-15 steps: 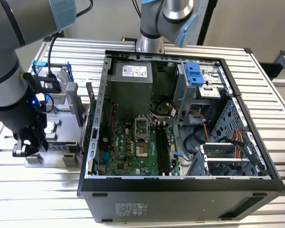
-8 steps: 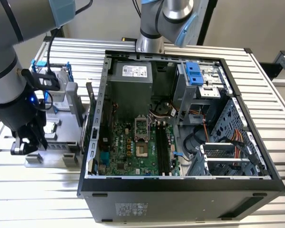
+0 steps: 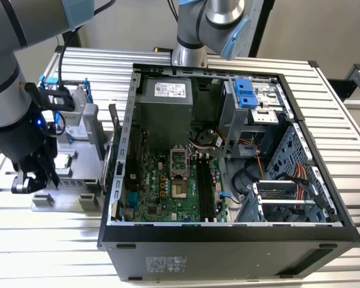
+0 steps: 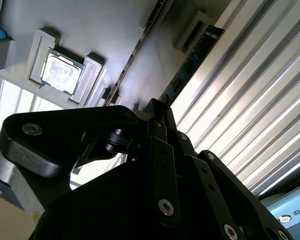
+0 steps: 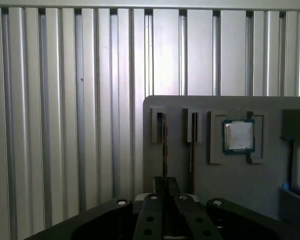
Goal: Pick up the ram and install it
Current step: 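Pick up the ram and move it above insertion slot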
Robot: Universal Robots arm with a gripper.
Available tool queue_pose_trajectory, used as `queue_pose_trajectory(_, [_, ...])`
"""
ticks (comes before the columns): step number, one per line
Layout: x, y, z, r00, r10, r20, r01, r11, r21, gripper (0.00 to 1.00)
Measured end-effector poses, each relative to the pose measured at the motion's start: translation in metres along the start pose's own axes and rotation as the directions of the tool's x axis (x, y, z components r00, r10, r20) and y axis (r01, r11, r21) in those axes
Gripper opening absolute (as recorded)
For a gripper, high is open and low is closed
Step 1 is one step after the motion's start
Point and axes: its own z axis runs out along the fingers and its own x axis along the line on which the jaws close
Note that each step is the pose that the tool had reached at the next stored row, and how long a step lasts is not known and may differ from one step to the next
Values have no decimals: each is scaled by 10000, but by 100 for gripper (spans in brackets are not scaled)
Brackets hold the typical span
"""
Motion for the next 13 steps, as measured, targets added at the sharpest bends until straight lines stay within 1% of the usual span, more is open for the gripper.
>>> queue_pose_trajectory(4, [-2,2,-36,10000,2,0,-2,10000,0,0])
queue_pose_trajectory(9, [-3,1,-64,10000,1,1,-1,10000,0,0])
queue_pose_trajectory(13, [-5,2,-106,10000,7,0,-7,10000,0,0])
